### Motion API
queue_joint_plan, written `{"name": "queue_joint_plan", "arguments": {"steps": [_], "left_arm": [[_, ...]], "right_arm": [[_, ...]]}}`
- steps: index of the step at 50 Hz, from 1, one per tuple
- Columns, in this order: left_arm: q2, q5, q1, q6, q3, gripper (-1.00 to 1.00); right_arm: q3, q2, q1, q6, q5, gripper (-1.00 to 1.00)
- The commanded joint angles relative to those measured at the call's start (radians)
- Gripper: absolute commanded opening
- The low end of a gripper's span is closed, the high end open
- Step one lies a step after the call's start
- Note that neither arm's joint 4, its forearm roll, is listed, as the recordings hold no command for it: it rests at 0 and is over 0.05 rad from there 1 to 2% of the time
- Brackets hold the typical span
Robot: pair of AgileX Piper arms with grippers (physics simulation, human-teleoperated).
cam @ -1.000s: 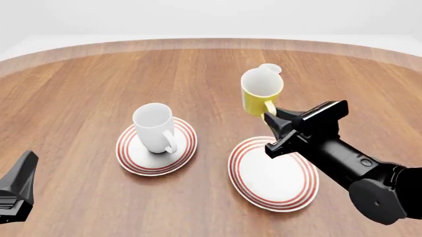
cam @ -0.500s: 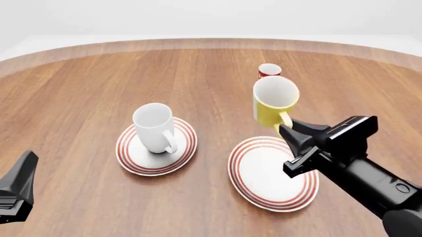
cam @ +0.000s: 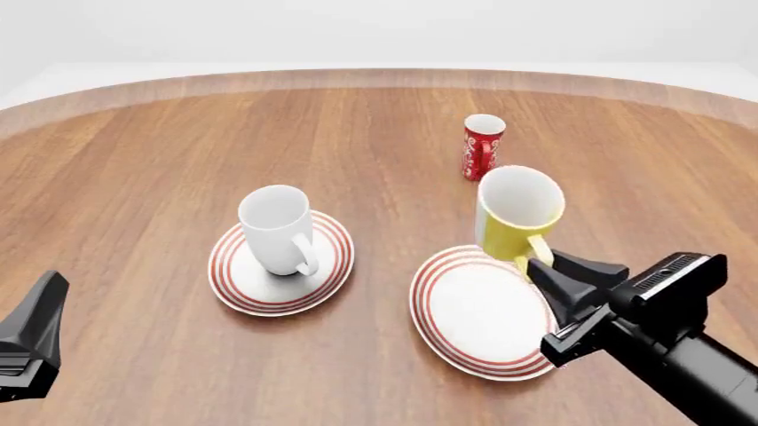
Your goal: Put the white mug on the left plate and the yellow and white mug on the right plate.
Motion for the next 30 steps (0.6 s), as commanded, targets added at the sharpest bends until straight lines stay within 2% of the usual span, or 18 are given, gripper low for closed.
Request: {"name": "queue_joint_plan", "arguments": {"steps": [1,30], "left_arm": [[0.000,0.000,0.000,0.000,0.000,1.00],[0.000,0.000,0.000,0.000,0.000,1.00]], "right_arm": [[0.047,-0.062,-0.007,0.019,0.023,-1.00],[0.084,-0.027,-0.017,0.031,0.022,-1.00]]}}
